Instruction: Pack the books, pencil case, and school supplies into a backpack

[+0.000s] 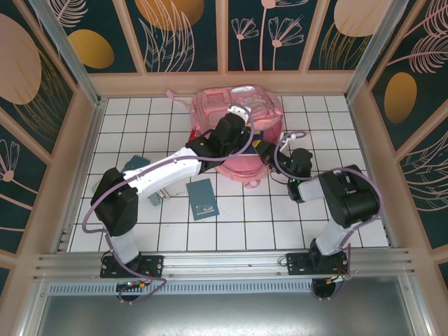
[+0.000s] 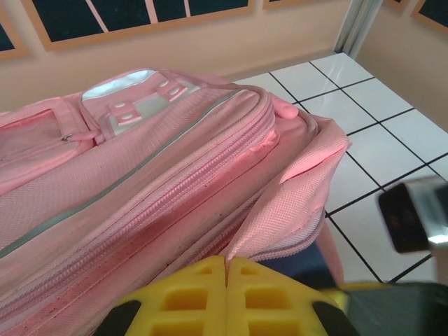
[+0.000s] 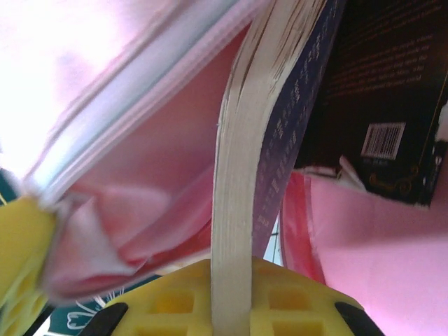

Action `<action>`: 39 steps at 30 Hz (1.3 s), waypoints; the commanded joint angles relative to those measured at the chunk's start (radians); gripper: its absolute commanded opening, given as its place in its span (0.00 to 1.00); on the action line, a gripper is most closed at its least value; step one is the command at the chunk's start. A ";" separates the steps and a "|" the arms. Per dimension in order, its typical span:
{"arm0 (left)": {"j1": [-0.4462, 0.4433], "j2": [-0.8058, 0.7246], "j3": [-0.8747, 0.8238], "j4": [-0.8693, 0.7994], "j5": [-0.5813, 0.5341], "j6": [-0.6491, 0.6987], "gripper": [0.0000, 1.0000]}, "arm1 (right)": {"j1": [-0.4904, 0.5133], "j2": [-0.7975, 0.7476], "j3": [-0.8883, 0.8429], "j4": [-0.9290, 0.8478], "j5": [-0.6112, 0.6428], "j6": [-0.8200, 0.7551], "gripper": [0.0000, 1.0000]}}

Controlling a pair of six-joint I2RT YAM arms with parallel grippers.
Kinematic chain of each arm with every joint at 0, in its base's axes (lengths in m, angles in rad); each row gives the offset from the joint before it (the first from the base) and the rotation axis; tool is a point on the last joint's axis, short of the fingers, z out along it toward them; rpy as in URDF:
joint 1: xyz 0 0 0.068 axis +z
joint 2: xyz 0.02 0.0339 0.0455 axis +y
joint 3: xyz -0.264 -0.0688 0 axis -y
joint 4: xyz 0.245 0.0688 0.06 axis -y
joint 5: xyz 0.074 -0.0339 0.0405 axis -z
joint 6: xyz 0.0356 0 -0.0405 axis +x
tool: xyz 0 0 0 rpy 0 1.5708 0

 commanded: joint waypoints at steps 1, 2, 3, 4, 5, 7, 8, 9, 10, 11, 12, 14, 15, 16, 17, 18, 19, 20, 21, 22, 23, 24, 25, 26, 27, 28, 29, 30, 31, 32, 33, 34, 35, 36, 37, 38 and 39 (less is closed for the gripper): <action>-0.006 -0.071 -0.001 0.081 0.045 -0.035 0.00 | 0.007 0.082 0.089 0.125 0.045 0.005 0.00; -0.006 -0.071 -0.002 0.080 0.050 -0.036 0.00 | 0.008 0.113 0.115 0.123 0.059 0.002 0.00; -0.006 -0.071 -0.004 0.080 0.058 -0.036 0.00 | 0.008 0.143 0.141 0.121 0.072 0.003 0.00; -0.007 -0.100 -0.007 0.081 0.063 -0.034 0.00 | 0.008 0.171 0.166 0.115 0.084 0.004 0.00; -0.007 -0.106 -0.012 0.084 0.066 -0.034 0.00 | 0.009 0.203 0.196 0.103 0.091 0.005 0.00; -0.007 -0.111 -0.019 0.087 0.073 -0.029 0.00 | 0.011 0.259 0.262 0.073 0.102 0.009 0.00; -0.007 -0.116 -0.025 0.092 0.082 -0.026 0.00 | 0.015 0.288 0.298 0.050 0.104 0.005 0.00; -0.007 -0.120 -0.031 0.099 0.089 -0.027 0.00 | 0.017 0.315 0.338 0.015 0.104 -0.001 0.00; -0.007 -0.121 -0.034 0.101 0.093 -0.027 0.00 | 0.020 0.335 0.367 -0.006 0.105 -0.008 0.00; -0.006 -0.120 -0.037 0.101 0.091 -0.029 0.00 | 0.021 0.356 0.398 -0.033 0.108 -0.017 0.00; -0.007 -0.118 -0.034 0.097 0.087 -0.030 0.00 | 0.024 0.375 0.428 -0.069 0.112 -0.027 0.00; -0.006 -0.116 -0.035 0.095 0.078 -0.036 0.00 | 0.023 0.396 0.466 -0.126 0.110 -0.038 0.12; -0.007 -0.118 -0.037 0.096 0.075 -0.038 0.00 | 0.023 0.402 0.481 -0.156 0.097 -0.046 0.24; -0.006 -0.118 -0.040 0.096 0.069 -0.041 0.00 | 0.026 0.399 0.481 -0.166 0.091 -0.060 0.34; -0.006 -0.117 -0.043 0.097 0.064 -0.040 0.00 | 0.029 0.388 0.469 -0.176 0.094 -0.076 0.44; -0.007 -0.116 -0.046 0.099 0.057 -0.042 0.00 | 0.033 0.368 0.453 -0.194 0.104 -0.093 0.51; -0.006 -0.115 -0.051 0.102 0.050 -0.042 0.00 | 0.032 0.349 0.439 -0.208 0.111 -0.108 0.56; -0.007 -0.113 -0.054 0.105 0.043 -0.044 0.00 | 0.034 0.330 0.418 -0.222 0.115 -0.122 0.61; -0.007 -0.109 -0.055 0.106 0.035 -0.046 0.00 | 0.033 0.303 0.391 -0.230 0.126 -0.137 0.67; -0.007 -0.106 -0.057 0.107 0.028 -0.046 0.00 | 0.032 0.285 0.372 -0.234 0.129 -0.144 0.69; -0.007 -0.100 -0.055 0.107 0.021 -0.046 0.00 | 0.032 0.259 0.347 -0.243 0.130 -0.154 0.73; -0.007 -0.094 -0.052 0.106 0.012 -0.049 0.00 | 0.033 0.228 0.316 -0.255 0.132 -0.166 0.75; -0.007 -0.089 -0.050 0.104 0.006 -0.050 0.00 | 0.032 0.203 0.292 -0.267 0.137 -0.175 0.76; -0.007 -0.085 -0.049 0.105 0.000 -0.053 0.00 | 0.032 0.178 0.268 -0.280 0.142 -0.181 0.87; -0.007 -0.084 -0.049 0.107 -0.003 -0.055 0.00 | 0.031 0.144 0.233 -0.291 0.144 -0.192 0.99; -0.006 -0.084 -0.049 0.107 -0.007 -0.056 0.00 | 0.030 0.117 0.207 -0.298 0.143 -0.201 0.99; -0.006 -0.084 -0.049 0.107 -0.008 -0.060 0.00 | 0.031 0.087 0.178 -0.308 0.140 -0.208 0.99; -0.006 -0.055 -0.049 0.109 -0.007 -0.063 0.00 | 0.030 0.054 0.144 -0.314 0.138 -0.216 0.99; -0.006 -0.050 -0.048 0.107 -0.009 -0.064 0.00 | 0.031 0.029 0.119 -0.316 0.137 -0.221 0.99; -0.007 -0.048 -0.049 0.108 -0.009 -0.066 0.00 | 0.030 -0.011 0.082 -0.325 0.136 -0.229 0.99; -0.006 -0.044 -0.051 0.109 -0.011 -0.067 0.00 | 0.030 -0.044 0.058 -0.337 0.135 -0.240 0.99; -0.006 -0.041 -0.052 0.108 -0.012 -0.067 0.00 | 0.032 -0.083 0.033 -0.352 0.133 -0.250 0.99; -0.006 -0.040 -0.054 0.107 -0.018 -0.070 0.00 | 0.035 -0.123 0.007 -0.367 0.130 -0.261 0.99; -0.005 -0.036 -0.057 0.106 -0.024 -0.072 0.00 | 0.039 -0.164 -0.018 -0.385 0.129 -0.272 0.99; -0.005 -0.034 -0.059 0.106 -0.027 -0.073 0.00 | 0.044 -0.200 -0.038 -0.402 0.129 -0.286 0.99; -0.005 -0.031 -0.061 0.106 -0.029 -0.074 0.00 | 0.053 -0.245 -0.059 -0.428 0.134 -0.303 0.99; -0.005 -0.029 -0.064 0.106 -0.031 -0.075 0.00 | 0.063 -0.291 -0.078 -0.462 0.142 -0.328 0.99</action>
